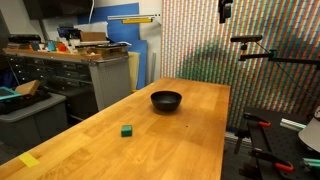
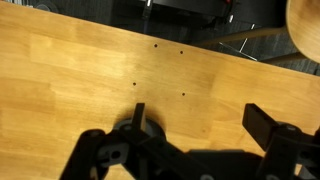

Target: Put the green block inside the black bowl

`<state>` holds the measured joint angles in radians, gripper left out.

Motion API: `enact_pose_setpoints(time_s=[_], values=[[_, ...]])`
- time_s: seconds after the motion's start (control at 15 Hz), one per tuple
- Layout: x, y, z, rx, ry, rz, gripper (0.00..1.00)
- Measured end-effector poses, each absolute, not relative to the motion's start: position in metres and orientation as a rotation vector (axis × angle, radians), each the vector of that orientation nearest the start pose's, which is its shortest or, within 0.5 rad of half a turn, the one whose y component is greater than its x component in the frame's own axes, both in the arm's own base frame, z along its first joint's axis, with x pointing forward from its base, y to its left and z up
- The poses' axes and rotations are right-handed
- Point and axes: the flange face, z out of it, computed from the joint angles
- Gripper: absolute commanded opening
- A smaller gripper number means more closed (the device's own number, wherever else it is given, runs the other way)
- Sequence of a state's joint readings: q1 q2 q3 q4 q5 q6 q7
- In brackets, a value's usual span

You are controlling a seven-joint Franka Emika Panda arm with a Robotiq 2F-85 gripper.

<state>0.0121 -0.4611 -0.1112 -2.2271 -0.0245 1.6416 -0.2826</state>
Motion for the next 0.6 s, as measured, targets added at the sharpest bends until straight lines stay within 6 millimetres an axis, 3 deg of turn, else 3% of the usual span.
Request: enact_pose_setpoints(time_s=[0.33,0.6], values=[[0.412,-0.031,0.526,-3.07,-0.351,0.13,1.0],[0.431,0.0,0.502,-3.072,-0.435,0.043,1.0]])
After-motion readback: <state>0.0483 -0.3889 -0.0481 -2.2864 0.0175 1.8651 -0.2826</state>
